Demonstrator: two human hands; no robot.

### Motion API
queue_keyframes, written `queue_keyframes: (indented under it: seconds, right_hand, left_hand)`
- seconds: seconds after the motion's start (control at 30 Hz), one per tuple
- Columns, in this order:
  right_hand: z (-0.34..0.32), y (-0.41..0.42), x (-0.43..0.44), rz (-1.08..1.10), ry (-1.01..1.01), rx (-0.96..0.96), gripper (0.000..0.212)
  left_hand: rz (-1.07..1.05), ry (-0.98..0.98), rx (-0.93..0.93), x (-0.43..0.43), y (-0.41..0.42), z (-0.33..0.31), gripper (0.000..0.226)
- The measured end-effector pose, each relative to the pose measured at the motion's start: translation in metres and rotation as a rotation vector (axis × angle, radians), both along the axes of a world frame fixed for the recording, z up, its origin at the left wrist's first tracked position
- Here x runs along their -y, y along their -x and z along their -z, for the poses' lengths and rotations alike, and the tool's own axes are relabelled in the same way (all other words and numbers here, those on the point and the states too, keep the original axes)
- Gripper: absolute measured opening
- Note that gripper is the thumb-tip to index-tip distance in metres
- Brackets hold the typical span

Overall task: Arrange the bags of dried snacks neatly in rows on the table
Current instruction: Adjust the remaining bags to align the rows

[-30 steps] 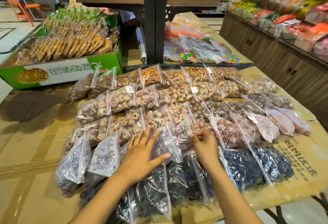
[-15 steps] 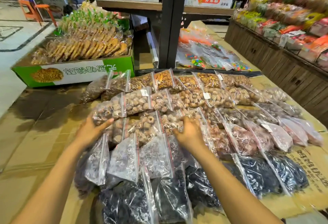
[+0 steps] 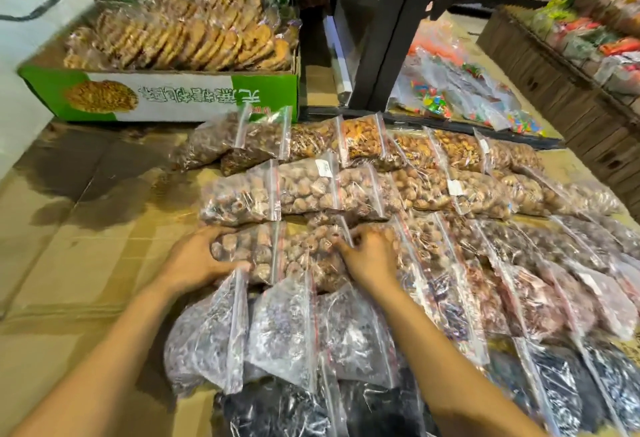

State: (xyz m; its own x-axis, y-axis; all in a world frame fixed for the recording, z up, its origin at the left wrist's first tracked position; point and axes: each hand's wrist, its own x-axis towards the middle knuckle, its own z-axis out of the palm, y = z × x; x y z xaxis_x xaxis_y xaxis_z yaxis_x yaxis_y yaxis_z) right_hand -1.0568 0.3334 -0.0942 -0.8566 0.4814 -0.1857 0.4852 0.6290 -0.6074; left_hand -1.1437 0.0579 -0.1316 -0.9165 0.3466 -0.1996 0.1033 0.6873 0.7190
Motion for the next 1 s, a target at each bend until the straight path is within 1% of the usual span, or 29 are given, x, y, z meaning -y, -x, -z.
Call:
queue_keyframes:
  seconds: [0.07, 0.13, 0.17, 0.23, 0.27, 0.3, 0.37, 0.4, 0.47, 0.5, 0.53, 0.57, 0.6, 0.63, 0.7, 0.77, 0.83, 0.9, 0.93, 1.0]
  right_hand:
    - [0.003, -0.001, 0.001, 0.015, 0.024, -0.047, 0.029]
    - [0.003, -0.002, 0.001, 0.043, 0.076, -0.095, 0.029]
    - [0.002, -0.002, 0.0, 0.054, 0.117, -0.108, 0.032]
    - [0.008, -0.003, -0.004, 0.055, 0.193, -0.117, 0.051]
    - [0.009, -0.002, -0.005, 0.049, 0.197, -0.125, 0.06]
    - [0.009, -0.002, -0.005, 0.047, 0.204, -0.131, 0.063]
    - [0.006, -0.003, -0.003, 0.058, 0.188, -0.138, 0.052]
    - [0.007, -0.002, -0.003, 0.064, 0.198, -0.143, 0.048]
    - [0.003, -0.003, -0.002, 0.065, 0.23, -0.14, 0.052]
    - [0.001, -0.004, -0.002, 0.069, 0.243, -0.131, 0.054]
    - [-0.001, -0.004, -0.001, 0.067, 0.257, -0.14, 0.05]
    - [-0.004, -0.004, 0.0, 0.067, 0.267, -0.144, 0.04]
    - [-0.003, -0.004, -0.001, 0.072, 0.278, -0.141, 0.029]
    - [-0.002, -0.004, -0.002, 0.073, 0.296, -0.142, 0.024]
    - [-0.005, -0.003, -0.003, 0.066, 0.333, -0.144, 0.02]
    - [-0.01, -0.004, 0.0, 0.036, 0.41, -0.183, 0.019]
    - [-0.021, -0.003, 0.005, -0.012, 0.413, -0.249, 0.018]
    - [-0.027, 0.0, 0.004, -0.033, 0.341, -0.309, 0.018]
    - [-0.029, 0.003, 0.001, -0.041, 0.271, -0.306, 0.019]
    - [-0.027, 0.005, -0.007, -0.078, 0.049, -0.2, 0.021]
  left_hand:
    - [-0.092, -0.093, 0.057, -0.004, 0.002, 0.001, 0.088]
    - [-0.155, -0.168, 0.082, -0.006, 0.002, 0.003, 0.086]
    - [-0.173, -0.196, 0.086, -0.007, 0.001, 0.003, 0.079]
    - [-0.203, -0.244, 0.068, -0.01, -0.002, -0.001, 0.06]
    - [-0.202, -0.265, 0.052, -0.011, -0.003, -0.004, 0.051]
    - [-0.198, -0.276, 0.042, -0.012, -0.005, -0.007, 0.044]
    - [-0.21, -0.311, 0.053, -0.014, -0.008, -0.007, 0.037]
    - [-0.228, -0.359, 0.064, -0.015, -0.009, -0.006, 0.039]
    - [-0.245, -0.479, 0.043, -0.019, -0.01, -0.005, 0.051]
    - [-0.207, -0.51, 0.015, -0.022, -0.009, -0.004, 0.055]
    - [-0.139, -0.511, 0.005, -0.025, -0.008, -0.003, 0.056]
    - [-0.056, -0.488, 0.023, -0.028, -0.008, -0.003, 0.055]
    - [0.028, -0.435, 0.061, -0.03, -0.007, -0.002, 0.054]
    - [0.109, -0.371, 0.101, -0.03, -0.005, 0.0, 0.053]
    - [0.225, -0.251, 0.139, -0.025, -0.001, 0.002, 0.053]
    - [0.301, -0.17, 0.122, -0.018, 0.003, 0.005, 0.058]
    - [0.305, -0.193, 0.132, -0.018, 0.002, 0.007, 0.058]
    - [0.263, -0.237, 0.119, -0.022, -0.005, 0.009, 0.054]
    - [0.238, -0.234, 0.097, -0.024, -0.008, 0.011, 0.052]
    - [0.222, -0.233, 0.073, -0.027, -0.01, 0.011, 0.05]
